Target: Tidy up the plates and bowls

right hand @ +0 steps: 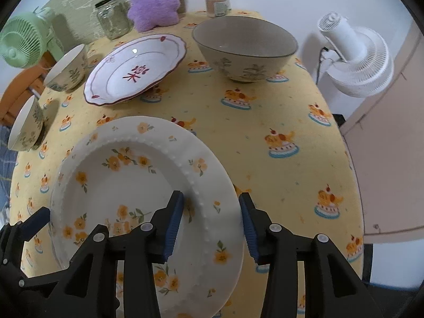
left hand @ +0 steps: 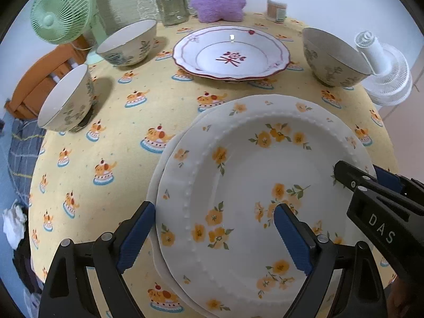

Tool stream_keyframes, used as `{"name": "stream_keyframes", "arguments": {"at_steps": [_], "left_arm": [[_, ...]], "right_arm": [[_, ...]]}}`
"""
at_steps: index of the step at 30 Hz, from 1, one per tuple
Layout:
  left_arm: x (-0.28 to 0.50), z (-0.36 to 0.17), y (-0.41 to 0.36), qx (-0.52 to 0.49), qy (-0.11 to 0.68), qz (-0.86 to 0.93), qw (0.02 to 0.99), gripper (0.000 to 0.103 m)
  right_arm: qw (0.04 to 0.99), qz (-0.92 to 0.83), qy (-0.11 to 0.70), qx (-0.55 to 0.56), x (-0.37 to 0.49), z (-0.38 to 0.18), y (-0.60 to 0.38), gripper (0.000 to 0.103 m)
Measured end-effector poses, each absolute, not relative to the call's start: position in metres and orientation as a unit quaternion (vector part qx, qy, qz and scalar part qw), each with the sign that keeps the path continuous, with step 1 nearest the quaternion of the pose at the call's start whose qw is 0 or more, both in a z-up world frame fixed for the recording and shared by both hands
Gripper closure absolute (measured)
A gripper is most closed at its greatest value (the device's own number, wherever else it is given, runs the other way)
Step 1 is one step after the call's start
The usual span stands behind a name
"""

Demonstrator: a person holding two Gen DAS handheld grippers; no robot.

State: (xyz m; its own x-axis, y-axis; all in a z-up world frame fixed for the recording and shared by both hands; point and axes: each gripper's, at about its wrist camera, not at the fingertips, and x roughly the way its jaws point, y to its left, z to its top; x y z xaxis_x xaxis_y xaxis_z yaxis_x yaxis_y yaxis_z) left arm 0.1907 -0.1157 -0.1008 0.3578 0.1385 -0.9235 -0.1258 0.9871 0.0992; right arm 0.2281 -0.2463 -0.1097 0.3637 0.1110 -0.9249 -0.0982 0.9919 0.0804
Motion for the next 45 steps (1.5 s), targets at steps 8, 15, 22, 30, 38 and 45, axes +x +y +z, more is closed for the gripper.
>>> {"name": "stream_keyframes", "arguments": {"at_steps": [8,15,22,30,38,45], "left_arm": [[0.184,-0.095,-0.114,-0.01,0.556,0.093,0.826,0.011],[0.176,-0.085,-0.109,-0.013,0.542,0.062,0.838,0.01],[0.167,-0.062,-0.086,-0.014,0.513,0.048,0.857,0.01],[0.181,-0.036,-0.066,-0.014,0.487,0.033,0.872,0.01],[0.225,-0.029,-0.052,-0.013,0.473,0.062,0.879,0.01],[0.287,-0.047,-0.047,-0.03,0.484,0.097,0.869,0.011]], "right_arm": [[0.822,0.085,0.563,-0.011,0.228,-0.113,-0.24,0.055],[0.833,0.072,0.549,-0.013,0.212,-0.096,-0.234,0.033],[0.853,0.056,0.519,-0.016,0.192,-0.062,-0.214,0.03],[0.866,0.041,0.497,0.018,0.195,-0.031,-0.194,0.029],[0.875,0.047,0.481,0.011,0.243,-0.021,-0.178,0.029],[0.87,0.059,0.489,0.027,0.312,-0.039,-0.174,0.029]]}}
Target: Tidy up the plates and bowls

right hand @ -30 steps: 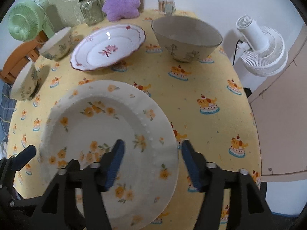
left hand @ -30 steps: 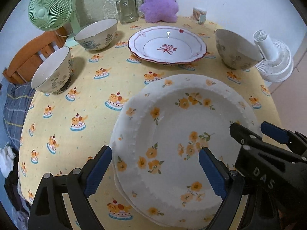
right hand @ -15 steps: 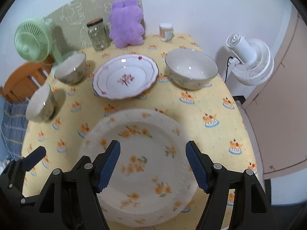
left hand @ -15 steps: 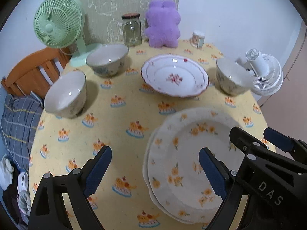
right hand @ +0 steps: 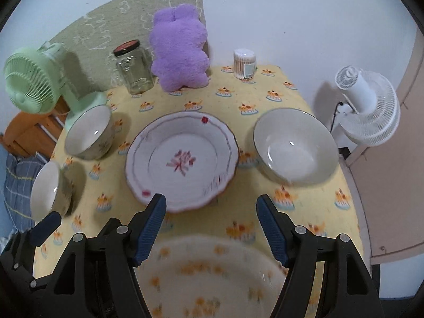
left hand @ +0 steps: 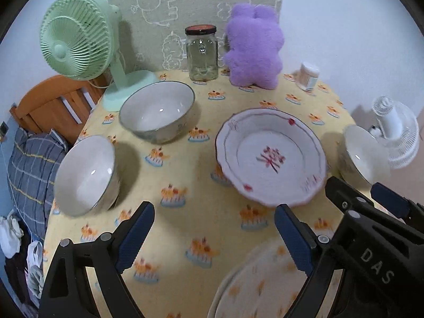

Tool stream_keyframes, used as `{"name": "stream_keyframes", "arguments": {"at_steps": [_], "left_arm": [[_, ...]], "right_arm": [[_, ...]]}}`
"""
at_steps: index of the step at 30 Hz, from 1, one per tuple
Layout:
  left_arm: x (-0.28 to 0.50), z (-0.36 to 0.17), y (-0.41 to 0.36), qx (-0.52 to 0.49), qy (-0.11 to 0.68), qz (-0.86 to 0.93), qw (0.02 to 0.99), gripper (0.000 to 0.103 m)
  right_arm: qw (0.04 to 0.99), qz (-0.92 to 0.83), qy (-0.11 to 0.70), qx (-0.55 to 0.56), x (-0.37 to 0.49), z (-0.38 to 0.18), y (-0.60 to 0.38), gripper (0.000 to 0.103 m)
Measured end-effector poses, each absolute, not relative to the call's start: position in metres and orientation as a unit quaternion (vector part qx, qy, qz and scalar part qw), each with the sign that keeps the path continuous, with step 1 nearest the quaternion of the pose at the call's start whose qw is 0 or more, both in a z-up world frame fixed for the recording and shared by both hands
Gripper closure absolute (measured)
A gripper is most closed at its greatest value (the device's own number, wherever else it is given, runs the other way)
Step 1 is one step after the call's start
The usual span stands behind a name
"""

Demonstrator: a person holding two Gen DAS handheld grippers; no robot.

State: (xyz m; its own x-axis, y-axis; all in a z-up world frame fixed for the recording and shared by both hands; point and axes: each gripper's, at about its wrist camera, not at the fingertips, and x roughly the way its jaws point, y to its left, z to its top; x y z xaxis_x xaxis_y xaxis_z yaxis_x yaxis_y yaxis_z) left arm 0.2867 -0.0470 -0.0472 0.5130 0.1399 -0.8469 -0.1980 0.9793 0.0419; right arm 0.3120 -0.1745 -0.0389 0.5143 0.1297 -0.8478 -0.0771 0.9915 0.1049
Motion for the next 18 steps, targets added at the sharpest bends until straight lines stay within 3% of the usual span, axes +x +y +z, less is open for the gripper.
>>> {"name": "stream_keyframes", "arguments": {"at_steps": [7,9,18], "left_arm": [[0.33,-0.08,-0.054,-0.025,0.498,0.114,0.859,0.02],[0.338,-0.089,-0.054,-0.037,0.504,0.101,0.857,0.026],[0.364,-0.113,-0.056,-0.052,0.52,0.108,0.846,0.032]], "right_arm": [[0.857,0.064,0.51,0.031,0.359,-0.073,-0.175,0.029],[0.851,0.067,0.52,0.03,0.371,-0.084,-0.175,0.029],[0.846,0.091,0.526,0.002,0.393,-0.104,-0.16,0.029]]}}
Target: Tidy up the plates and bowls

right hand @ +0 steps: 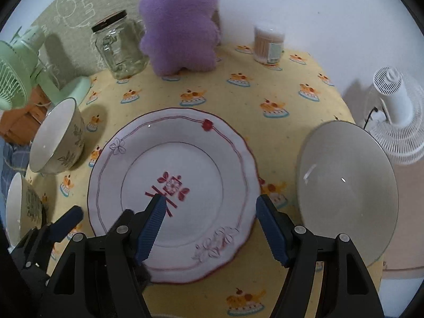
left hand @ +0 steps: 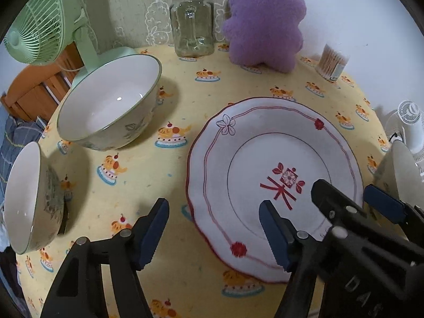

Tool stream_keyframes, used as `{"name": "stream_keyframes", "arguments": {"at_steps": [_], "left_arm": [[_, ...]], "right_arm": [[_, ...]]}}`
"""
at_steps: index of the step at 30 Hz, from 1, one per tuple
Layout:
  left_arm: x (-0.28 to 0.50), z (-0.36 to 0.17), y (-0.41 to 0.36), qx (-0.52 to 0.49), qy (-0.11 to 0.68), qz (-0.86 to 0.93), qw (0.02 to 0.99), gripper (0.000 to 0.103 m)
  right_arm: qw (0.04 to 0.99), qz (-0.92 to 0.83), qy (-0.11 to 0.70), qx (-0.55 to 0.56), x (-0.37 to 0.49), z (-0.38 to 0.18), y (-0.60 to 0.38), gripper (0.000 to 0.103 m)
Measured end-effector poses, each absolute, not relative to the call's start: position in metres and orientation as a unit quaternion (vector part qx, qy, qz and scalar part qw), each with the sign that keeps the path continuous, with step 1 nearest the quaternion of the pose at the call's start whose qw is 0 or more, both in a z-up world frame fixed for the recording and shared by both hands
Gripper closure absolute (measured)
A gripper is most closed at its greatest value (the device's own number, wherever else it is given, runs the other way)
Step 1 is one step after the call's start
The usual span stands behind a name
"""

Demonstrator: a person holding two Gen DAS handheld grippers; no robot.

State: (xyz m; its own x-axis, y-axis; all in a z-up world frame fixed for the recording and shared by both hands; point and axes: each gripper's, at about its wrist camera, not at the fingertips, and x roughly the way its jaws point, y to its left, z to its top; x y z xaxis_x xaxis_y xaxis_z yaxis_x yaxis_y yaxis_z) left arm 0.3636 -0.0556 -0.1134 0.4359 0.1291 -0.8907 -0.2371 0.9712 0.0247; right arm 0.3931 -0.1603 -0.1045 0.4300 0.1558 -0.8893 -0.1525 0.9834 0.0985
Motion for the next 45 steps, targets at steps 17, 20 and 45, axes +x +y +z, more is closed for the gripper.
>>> {"name": "stream_keyframes", "arguments": {"at_steps": [17,20,45], "left_arm": [[0.368,-0.119,-0.066,-0.015,0.54,0.084,0.837,0.038],[0.371,-0.121,-0.061,-0.022,0.543,0.087,0.835,0.043],[0.317,-0.111,-0.015,-0.067,0.561,0.117,0.817,0.056]], "right_arm": [[0.832,0.037,0.551,0.048,0.387,-0.114,-0.171,0.03],[0.835,0.038,0.547,0.041,0.39,-0.113,-0.165,0.032],[0.823,0.097,0.56,0.002,0.358,-0.111,-0.124,0.039]]}}
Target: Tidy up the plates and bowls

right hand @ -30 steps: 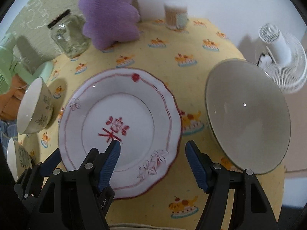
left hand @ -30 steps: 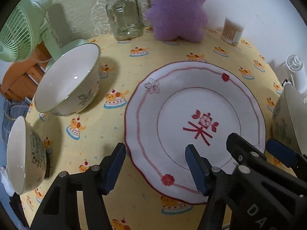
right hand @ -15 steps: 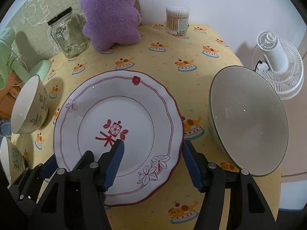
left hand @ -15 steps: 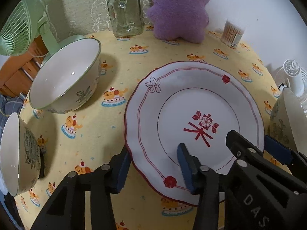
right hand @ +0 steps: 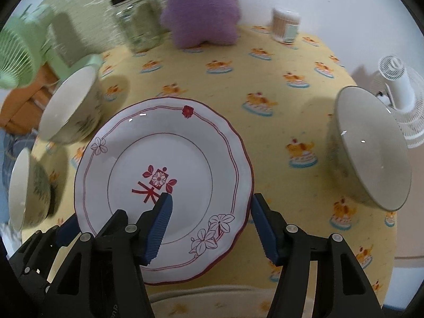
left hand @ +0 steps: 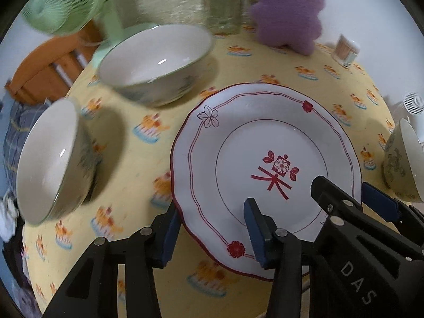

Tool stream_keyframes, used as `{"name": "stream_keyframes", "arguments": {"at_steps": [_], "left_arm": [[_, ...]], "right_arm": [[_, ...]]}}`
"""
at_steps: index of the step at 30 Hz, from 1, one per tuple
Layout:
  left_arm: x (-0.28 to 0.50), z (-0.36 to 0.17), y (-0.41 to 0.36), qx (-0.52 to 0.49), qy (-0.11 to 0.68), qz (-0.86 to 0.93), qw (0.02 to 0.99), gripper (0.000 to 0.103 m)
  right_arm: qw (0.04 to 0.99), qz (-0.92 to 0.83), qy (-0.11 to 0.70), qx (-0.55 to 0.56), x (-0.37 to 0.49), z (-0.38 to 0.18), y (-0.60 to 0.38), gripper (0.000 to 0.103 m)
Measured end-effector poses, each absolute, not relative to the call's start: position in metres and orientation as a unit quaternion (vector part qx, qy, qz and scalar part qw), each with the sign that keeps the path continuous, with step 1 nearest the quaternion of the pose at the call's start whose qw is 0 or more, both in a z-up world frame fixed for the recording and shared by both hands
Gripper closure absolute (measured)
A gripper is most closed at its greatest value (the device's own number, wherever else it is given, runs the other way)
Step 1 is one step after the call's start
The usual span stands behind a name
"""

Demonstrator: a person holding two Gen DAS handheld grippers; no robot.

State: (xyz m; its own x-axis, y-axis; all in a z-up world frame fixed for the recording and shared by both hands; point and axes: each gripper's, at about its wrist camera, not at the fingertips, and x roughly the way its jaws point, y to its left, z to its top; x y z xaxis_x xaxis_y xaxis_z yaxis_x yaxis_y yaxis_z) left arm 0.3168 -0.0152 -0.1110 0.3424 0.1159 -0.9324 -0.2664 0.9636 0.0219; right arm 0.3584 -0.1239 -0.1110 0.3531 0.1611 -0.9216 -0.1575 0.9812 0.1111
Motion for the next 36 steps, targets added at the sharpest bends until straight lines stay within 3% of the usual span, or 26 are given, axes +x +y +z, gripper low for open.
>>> {"name": "stream_keyframes", "arguments": {"at_steps": [14,22,36], "left_arm": [[0.322,-0.115,0.014,-0.092,0.554,0.135,0.816,0.054],[0.333,-0.119,0.019,-0.086,0.546,0.135,0.823,0.046],[0.325,-0.102,0.016,-0.089,0.538,0.16,0.823,0.045]], "right_arm": [[0.815,0.133,0.563,-0.028,0.377,-0.123,-0.102,0.039],[0.814,0.136,0.563,-0.035,0.393,-0.132,-0.095,0.04],[0.82,0.153,0.55,-0.038,0.392,-0.116,-0.09,0.04]]}}
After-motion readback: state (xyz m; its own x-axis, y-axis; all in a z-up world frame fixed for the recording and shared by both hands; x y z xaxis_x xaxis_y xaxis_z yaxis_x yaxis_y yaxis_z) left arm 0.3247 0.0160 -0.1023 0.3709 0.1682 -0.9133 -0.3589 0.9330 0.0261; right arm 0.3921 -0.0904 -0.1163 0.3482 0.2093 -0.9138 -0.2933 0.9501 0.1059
